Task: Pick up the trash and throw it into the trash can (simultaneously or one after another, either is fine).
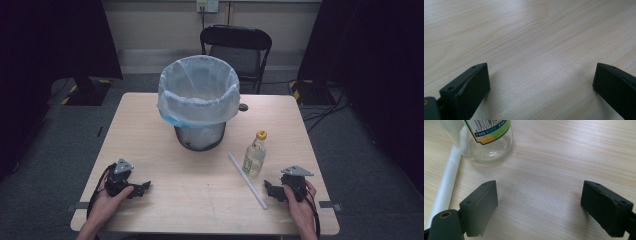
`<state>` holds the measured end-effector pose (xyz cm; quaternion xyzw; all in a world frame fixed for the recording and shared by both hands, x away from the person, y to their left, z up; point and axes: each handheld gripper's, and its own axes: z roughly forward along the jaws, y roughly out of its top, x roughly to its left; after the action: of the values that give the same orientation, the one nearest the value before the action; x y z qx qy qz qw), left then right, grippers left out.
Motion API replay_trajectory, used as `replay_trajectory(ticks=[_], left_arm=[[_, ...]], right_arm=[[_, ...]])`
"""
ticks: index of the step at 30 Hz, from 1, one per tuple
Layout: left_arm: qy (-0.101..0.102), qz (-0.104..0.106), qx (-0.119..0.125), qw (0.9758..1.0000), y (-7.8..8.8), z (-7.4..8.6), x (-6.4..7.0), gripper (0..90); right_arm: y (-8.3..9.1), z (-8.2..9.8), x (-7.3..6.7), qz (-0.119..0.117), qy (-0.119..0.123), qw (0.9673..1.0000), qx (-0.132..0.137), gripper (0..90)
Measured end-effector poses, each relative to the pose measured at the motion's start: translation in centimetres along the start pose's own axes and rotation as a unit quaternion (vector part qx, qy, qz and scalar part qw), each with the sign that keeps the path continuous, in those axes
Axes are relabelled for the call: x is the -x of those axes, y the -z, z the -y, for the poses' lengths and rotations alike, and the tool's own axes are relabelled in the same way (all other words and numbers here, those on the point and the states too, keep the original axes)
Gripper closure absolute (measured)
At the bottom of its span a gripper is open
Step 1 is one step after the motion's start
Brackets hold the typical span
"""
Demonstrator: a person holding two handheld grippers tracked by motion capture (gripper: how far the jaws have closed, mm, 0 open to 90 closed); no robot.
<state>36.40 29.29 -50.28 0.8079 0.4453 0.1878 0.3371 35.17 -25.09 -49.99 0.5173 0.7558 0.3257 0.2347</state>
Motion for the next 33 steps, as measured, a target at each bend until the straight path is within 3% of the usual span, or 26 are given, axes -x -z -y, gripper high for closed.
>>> replay_trajectory(ticks=[9,15,23,33], left_arm=[[0.0,0.0,0.0,1.0,0.0,0.0,0.0,0.4],[0.0,0.0,0.0,1.0,0.0,0.0,0.0,0.4],[0.0,0.0,0.0,1.0,0.0,0.0,0.0,0.4],[0.0,0.0,0.0,1.0,0.0,0.0,0.0,0.4]], right_arm=[[0.1,0.0,0.0,-0.003,0.001,1.0,-0.001,14.7],[0.5,-0.3,0.0,-0.019,0.006,0.9998,-0.008,18.9],[1.9,-1.0,0.4,-0.049,-0.009,0.9987,0.015,21.3],[1.8,-3.4,-1.8,-0.093,0.025,0.9946,0.039,15.1]])
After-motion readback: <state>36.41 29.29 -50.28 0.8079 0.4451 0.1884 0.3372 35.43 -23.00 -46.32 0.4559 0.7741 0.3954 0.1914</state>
